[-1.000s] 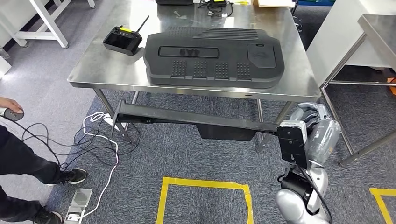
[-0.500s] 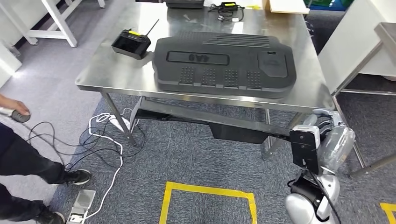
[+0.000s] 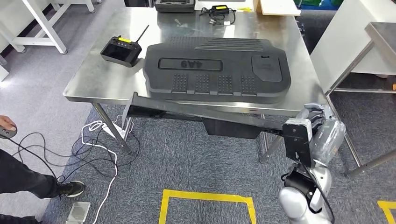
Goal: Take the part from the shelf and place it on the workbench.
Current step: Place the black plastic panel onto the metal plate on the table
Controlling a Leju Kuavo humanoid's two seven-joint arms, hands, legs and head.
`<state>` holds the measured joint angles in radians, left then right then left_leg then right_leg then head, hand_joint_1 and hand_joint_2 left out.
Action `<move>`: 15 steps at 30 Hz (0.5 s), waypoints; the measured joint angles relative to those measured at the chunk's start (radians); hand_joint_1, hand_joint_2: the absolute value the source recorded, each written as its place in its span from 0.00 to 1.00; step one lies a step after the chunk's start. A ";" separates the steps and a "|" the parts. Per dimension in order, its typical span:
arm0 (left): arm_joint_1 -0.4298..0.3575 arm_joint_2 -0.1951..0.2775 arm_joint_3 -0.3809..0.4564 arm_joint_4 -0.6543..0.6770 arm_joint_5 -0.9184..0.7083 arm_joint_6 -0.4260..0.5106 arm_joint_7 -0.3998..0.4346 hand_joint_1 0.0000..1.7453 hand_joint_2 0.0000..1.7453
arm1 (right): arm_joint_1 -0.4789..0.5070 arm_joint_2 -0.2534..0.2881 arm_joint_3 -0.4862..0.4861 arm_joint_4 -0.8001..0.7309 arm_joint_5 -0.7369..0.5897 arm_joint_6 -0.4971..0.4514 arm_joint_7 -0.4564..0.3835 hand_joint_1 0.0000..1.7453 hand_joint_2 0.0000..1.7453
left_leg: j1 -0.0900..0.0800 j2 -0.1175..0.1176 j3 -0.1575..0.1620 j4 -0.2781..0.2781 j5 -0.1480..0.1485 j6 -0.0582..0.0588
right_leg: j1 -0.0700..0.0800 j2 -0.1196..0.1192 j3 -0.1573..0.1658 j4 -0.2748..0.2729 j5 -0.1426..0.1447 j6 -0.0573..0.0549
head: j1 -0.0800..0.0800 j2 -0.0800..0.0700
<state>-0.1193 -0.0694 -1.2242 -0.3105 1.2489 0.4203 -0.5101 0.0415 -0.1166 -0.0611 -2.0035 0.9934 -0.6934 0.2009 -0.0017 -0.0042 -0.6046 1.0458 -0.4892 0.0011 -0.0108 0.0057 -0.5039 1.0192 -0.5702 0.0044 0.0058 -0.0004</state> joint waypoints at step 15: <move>-0.003 0.000 0.000 0.000 -0.003 -0.001 0.001 0.00 1.00 | -0.068 -0.092 0.028 0.000 0.060 0.000 0.154 1.00 1.00 | 0.008 -0.005 0.099 -0.031 -0.070 -0.001 | 0.001 -0.002 -0.103 0.027 0.082 0.010 | 0.051 0.000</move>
<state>-0.1226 -0.0690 -1.2242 -0.3109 1.2461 0.4191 -0.5091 -0.0260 -0.2083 -0.0334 -2.0034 1.0536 -0.6931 0.3545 0.0066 -0.0090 -0.5059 1.0151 -0.5593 0.0001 -0.0100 0.0035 -0.6067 1.0466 -0.4880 0.0147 0.0572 -0.0004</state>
